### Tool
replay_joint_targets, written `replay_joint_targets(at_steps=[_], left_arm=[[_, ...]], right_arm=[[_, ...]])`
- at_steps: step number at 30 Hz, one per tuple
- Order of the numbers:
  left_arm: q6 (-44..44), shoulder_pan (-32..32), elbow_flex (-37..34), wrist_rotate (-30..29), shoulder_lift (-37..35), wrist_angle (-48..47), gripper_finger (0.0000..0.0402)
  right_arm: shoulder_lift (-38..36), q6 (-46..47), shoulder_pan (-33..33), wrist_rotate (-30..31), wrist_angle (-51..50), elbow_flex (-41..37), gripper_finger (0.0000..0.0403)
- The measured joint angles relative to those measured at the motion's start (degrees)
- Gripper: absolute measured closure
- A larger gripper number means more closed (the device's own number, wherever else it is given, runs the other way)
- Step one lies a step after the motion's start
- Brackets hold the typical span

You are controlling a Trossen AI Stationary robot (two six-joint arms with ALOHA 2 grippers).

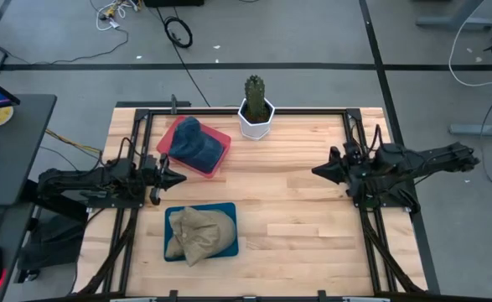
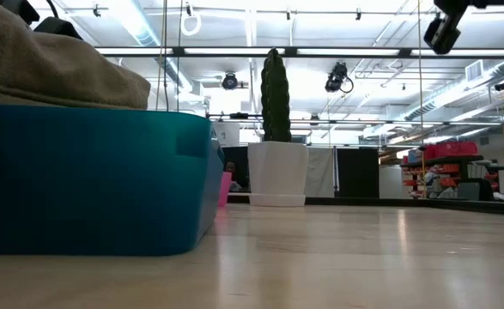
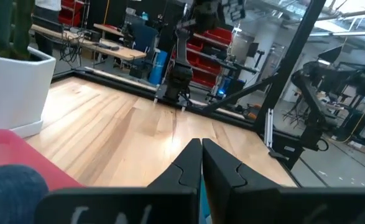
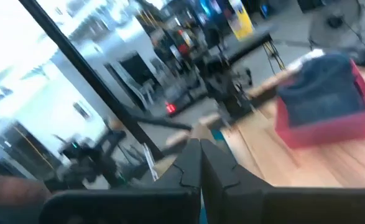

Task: Pick & Place hat
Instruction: Return to Home Position

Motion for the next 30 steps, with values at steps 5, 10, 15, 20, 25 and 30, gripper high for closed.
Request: replay_joint_targets(at_steps=[5, 10, 15, 20, 25, 30], left_arm=[[0.0, 0.0, 0.0, 0.0, 0.0, 0.4, 0.0385], [0.0, 0.0, 0.0, 0.0, 0.0, 0.7, 0.0385], [0.0, 0.0, 0.0, 0.0, 0.0, 0.8, 0.0385], [0.0, 0.0, 0.0, 0.0, 0.0, 0.8, 0.0385], [0.1, 0.0, 0.0, 0.0, 0.0, 0.9, 0.0385], [0.0, 0.0, 0.0, 0.0, 0.0, 0.9, 0.0385]], right_arm=[[-3.5, 0.0, 0.0, -0.1, 16.7, -10.0, 0.0402], [-7.7, -3.3, 0.0, -0.5, 27.2, -17.4, 0.0402], [-13.3, -9.5, -0.7, 0.2, 28.9, -19.8, 0.0403], [-19.7, -14.2, -2.0, -2.6, 26.6, -19.9, 0.0403], [-27.2, -16.5, -2.6, -3.2, 20.1, -19.9, 0.0403], [-27.8, -20.8, -2.6, -6.1, 20.1, -20.0, 0.0403]])
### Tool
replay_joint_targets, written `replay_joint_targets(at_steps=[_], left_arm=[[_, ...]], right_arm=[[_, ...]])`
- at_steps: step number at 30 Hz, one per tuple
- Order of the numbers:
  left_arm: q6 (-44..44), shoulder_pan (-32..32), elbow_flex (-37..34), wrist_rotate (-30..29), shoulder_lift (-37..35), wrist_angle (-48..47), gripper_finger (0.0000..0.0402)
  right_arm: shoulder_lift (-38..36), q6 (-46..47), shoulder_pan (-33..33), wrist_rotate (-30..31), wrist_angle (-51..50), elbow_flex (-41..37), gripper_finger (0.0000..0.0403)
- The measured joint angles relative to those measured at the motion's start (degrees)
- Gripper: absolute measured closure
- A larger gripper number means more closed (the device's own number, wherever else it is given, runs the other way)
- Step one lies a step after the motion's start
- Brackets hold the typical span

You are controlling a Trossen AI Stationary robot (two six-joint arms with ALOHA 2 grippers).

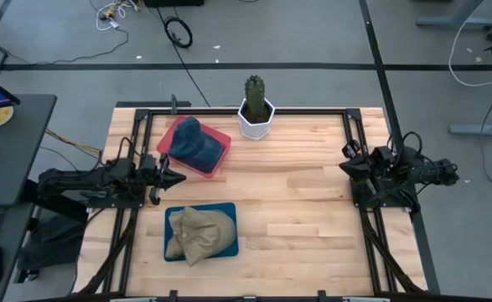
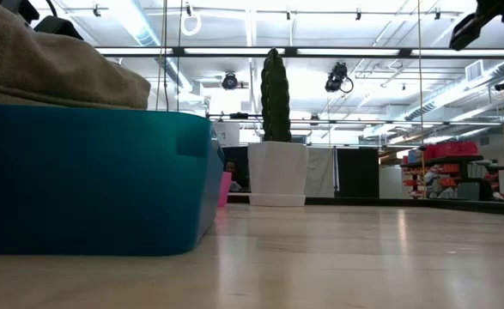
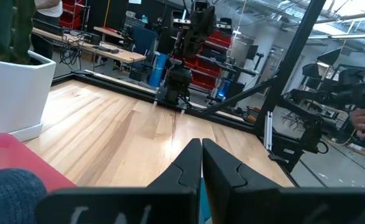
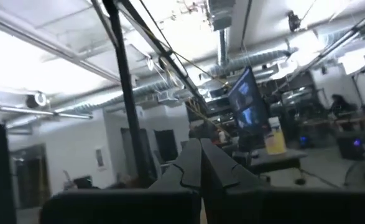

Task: Pick & Place hat
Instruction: Return to Home Position

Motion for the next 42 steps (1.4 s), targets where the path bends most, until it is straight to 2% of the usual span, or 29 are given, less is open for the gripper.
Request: replay_joint_targets(at_steps=[3, 11, 20, 23, 25, 32, 42], left_arm=[[0.0, 0.0, 0.0, 0.0, 0.0, 0.0, 0.0385], [0.0, 0.0, 0.0, 0.0, 0.0, -0.4, 0.0385], [0.0, 0.0, 0.0, 0.0, 0.0, -0.4, 0.0385], [0.0, 0.0, 0.0, 0.0, 0.0, -0.4, 0.0385], [0.0, 0.0, 0.0, 0.0, 0.0, -0.4, 0.0385], [0.0, 0.0, 0.0, 0.0, 0.0, -0.4, 0.0385], [0.0, 0.0, 0.0, 0.0, 0.0, -0.4, 0.0385]], right_arm=[[-0.1, -2.9, -0.1, 0.4, 1.4, -1.3, 0.0403], [-0.1, -4.4, -0.1, -0.1, 19.4, -9.2, 0.0403], [-0.1, -9.5, -4.4, -2.4, 20.0, -9.0, 0.0403], [-0.1, -7.6, -7.2, -5.5, 20.0, -9.0, 0.0403], [-0.1, -6.5, -8.8, -8.8, 19.1, -9.0, 0.0403], [-0.1, -3.7, -11.3, -13.3, 6.5, -9.0, 0.0403], [-0.1, -12.2, -11.3, -12.7, -8.3, -9.0, 0.0403]])
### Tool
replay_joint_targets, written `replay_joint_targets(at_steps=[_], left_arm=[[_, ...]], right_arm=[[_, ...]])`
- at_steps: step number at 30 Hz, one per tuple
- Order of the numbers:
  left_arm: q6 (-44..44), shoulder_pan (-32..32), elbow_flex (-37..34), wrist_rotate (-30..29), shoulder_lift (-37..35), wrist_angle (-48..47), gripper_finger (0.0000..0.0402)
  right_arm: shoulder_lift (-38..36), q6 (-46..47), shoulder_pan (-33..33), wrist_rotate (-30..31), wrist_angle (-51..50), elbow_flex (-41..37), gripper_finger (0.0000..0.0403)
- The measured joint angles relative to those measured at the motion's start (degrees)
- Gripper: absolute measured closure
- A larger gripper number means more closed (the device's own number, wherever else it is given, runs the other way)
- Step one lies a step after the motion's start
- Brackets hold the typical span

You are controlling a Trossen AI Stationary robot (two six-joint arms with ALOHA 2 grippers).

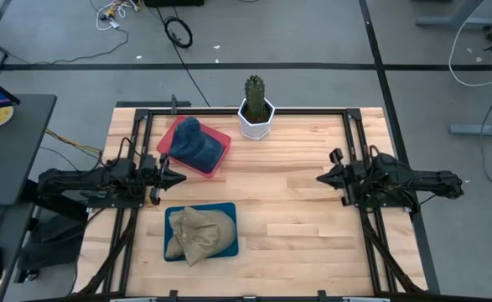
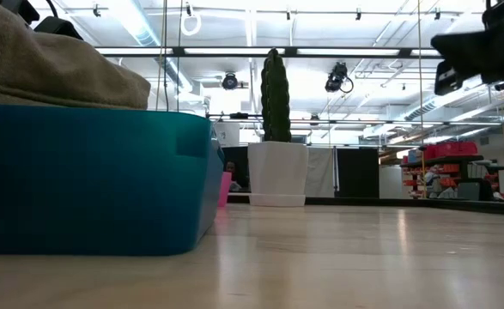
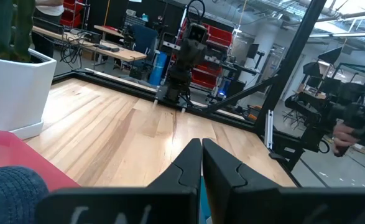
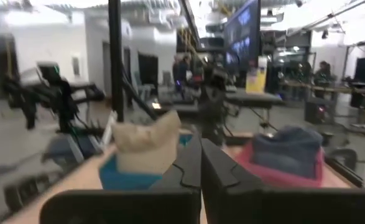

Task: Pick & Place hat
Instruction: Return to Home Position

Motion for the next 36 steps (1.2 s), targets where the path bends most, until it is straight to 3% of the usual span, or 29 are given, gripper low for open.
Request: replay_joint_targets(at_steps=[7, 13, 36], left_arm=[[0.0, 0.0, 0.0, 0.0, 0.0, 0.0, 0.0385], [0.0, 0.0, 0.0, 0.0, 0.0, 0.0, 0.0385], [0.0, 0.0, 0.0, 0.0, 0.0, 0.0, 0.0385]], right_arm=[[0.0, -5.5, 0.0, 1.0, -5.3, 0.0, 0.0403], [0.0, -8.9, 0.0, 5.9, -7.7, 0.0, 0.0403], [4.5, -7.5, 0.0, 8.3, -8.2, 0.0, 0.0399]])
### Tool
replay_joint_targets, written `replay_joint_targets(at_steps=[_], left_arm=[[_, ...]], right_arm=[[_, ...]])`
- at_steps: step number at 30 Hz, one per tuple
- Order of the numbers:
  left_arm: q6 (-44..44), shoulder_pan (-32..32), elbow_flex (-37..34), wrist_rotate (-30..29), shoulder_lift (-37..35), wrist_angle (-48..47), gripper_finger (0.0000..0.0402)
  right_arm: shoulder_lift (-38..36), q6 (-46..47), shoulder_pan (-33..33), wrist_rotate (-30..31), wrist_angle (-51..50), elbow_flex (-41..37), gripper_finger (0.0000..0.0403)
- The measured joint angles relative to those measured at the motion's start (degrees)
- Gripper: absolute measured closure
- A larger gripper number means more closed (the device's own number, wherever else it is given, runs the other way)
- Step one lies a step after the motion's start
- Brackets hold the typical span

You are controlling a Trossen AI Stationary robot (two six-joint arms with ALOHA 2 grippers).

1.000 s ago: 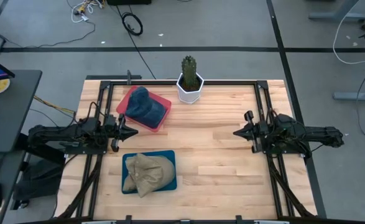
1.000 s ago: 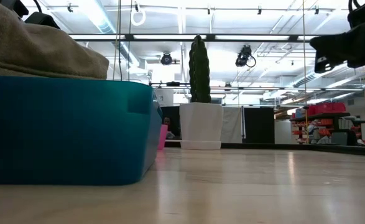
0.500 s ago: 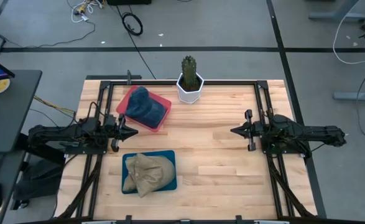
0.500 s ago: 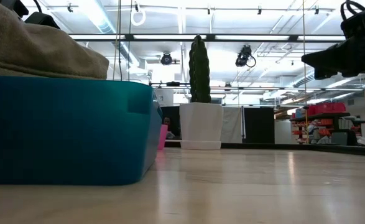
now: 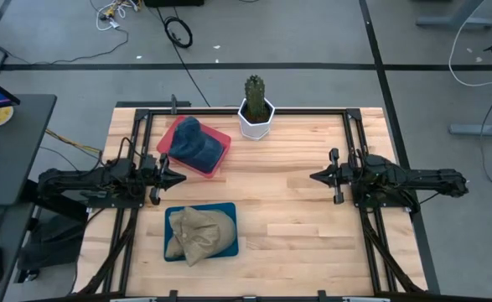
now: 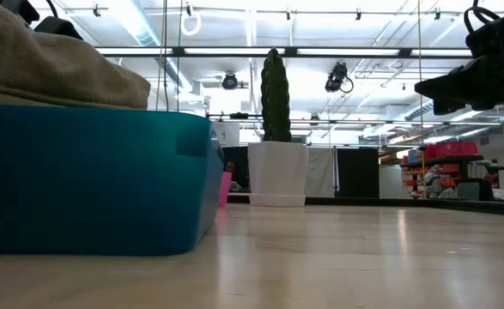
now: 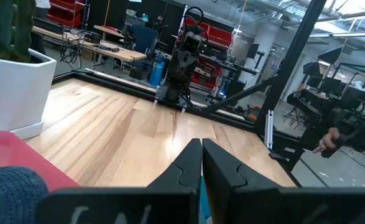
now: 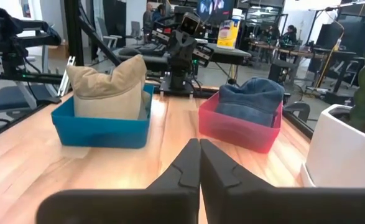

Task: Pick & Place hat
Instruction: Return to Home Position

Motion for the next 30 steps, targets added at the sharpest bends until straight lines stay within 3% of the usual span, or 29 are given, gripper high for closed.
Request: replay_joint_targets(at_steps=[10, 30], left_arm=[[0.0, 0.0, 0.0, 0.0, 0.0, 0.0, 0.0385], [0.0, 0.0, 0.0, 0.0, 0.0, 0.0, 0.0385]], right_arm=[[0.0, 4.6, 0.1, 0.0, 0.0, 0.0, 0.0371], [0.0, 4.9, 0.1, 0.0, 0.0, 0.0, 0.0369]])
